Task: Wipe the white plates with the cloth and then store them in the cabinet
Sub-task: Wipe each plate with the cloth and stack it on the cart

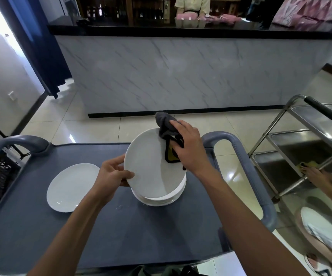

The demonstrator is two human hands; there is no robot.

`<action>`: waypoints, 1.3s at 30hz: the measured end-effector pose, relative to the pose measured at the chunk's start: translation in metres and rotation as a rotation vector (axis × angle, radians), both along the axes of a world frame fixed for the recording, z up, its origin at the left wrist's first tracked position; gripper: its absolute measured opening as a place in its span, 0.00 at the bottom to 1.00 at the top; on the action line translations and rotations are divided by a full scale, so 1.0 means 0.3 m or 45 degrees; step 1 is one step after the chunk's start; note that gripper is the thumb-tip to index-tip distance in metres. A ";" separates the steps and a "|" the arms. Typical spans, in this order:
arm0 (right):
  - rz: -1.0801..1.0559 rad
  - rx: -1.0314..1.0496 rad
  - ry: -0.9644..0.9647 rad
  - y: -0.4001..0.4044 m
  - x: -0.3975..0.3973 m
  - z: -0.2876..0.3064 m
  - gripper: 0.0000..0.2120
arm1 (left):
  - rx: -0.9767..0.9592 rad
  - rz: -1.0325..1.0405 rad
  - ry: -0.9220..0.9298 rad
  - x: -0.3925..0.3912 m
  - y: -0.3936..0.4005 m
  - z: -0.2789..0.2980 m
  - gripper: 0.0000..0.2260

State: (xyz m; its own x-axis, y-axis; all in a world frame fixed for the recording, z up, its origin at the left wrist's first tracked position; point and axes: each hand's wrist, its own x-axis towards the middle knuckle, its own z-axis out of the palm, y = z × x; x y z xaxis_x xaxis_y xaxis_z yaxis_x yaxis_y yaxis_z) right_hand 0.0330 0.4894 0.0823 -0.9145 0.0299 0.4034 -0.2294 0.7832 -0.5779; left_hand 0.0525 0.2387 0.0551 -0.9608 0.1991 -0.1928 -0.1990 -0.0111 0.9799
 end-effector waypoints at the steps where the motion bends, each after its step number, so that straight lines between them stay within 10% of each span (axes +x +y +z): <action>1: 0.050 -0.033 -0.034 0.012 -0.003 0.010 0.29 | -0.008 -0.005 0.023 -0.001 -0.008 0.003 0.27; 24: 0.154 -0.386 0.063 -0.005 0.054 0.011 0.27 | -0.269 0.115 0.314 -0.076 -0.055 -0.015 0.27; 35: 0.174 -0.095 0.467 -0.012 0.084 -0.031 0.25 | -0.079 0.183 0.080 -0.048 -0.015 -0.023 0.25; 39: 0.140 0.026 0.553 -0.002 0.087 -0.039 0.18 | 0.078 0.310 -0.246 -0.033 -0.019 -0.040 0.10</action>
State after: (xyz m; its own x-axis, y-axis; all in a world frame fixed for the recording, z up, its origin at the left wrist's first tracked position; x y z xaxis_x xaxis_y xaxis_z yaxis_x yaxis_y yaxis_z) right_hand 0.0591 0.4888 0.0706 -0.6575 -0.0702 0.7502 -0.5300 0.7509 -0.3942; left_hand 0.0425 0.2331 0.0432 -0.9283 -0.0151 -0.3715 -0.3660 -0.1393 0.9201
